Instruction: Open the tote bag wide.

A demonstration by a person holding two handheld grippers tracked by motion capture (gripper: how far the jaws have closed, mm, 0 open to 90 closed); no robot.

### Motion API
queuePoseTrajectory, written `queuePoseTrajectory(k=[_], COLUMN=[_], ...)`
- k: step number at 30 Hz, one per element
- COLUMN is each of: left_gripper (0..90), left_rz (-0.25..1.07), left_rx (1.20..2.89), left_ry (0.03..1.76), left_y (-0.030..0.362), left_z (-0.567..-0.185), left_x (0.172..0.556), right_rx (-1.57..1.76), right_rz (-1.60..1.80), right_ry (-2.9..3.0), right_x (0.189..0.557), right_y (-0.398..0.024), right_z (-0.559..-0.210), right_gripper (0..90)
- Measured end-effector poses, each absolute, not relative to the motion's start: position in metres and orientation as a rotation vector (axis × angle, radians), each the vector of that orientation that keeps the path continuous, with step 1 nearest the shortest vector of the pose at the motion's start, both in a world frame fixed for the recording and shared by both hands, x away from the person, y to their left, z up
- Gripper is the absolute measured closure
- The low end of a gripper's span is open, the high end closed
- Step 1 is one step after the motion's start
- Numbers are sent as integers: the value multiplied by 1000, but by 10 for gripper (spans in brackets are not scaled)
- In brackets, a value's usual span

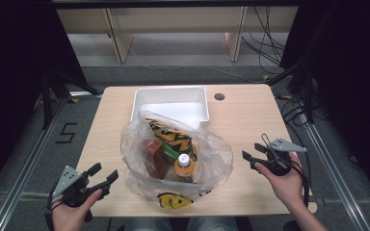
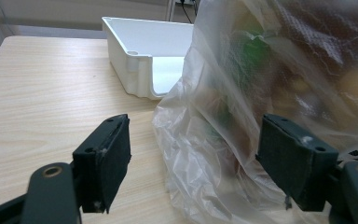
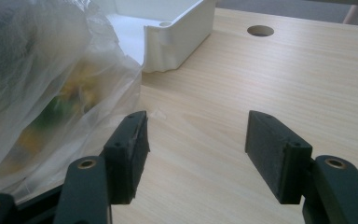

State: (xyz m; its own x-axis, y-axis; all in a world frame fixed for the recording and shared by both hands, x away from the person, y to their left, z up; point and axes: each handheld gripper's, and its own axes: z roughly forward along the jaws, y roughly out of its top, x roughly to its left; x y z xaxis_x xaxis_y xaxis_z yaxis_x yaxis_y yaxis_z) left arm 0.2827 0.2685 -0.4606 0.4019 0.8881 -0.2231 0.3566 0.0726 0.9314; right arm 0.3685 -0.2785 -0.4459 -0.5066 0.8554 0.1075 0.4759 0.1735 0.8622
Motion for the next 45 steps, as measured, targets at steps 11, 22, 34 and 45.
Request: queuePoseTrajectory(k=[11, 22, 34, 45], left_gripper=[299, 344, 333, 304], left_rz=[549, 575, 597, 572], left_rx=[1499, 1455, 1506, 1603], left_ry=[1161, 1091, 938, 880], left_y=[263, 257, 230, 203], left_z=[-460, -437, -367, -342], left_x=[281, 275, 286, 317], right_rx=[1143, 1089, 918, 882], right_rz=[1391, 1427, 1523, 1573], right_ry=[2004, 1979, 1974, 2032], right_x=[361, 357, 344, 344], right_y=[-278, -278, -247, -224], right_z=[-434, -425, -385, -359], right_gripper=[595, 613, 513, 470])
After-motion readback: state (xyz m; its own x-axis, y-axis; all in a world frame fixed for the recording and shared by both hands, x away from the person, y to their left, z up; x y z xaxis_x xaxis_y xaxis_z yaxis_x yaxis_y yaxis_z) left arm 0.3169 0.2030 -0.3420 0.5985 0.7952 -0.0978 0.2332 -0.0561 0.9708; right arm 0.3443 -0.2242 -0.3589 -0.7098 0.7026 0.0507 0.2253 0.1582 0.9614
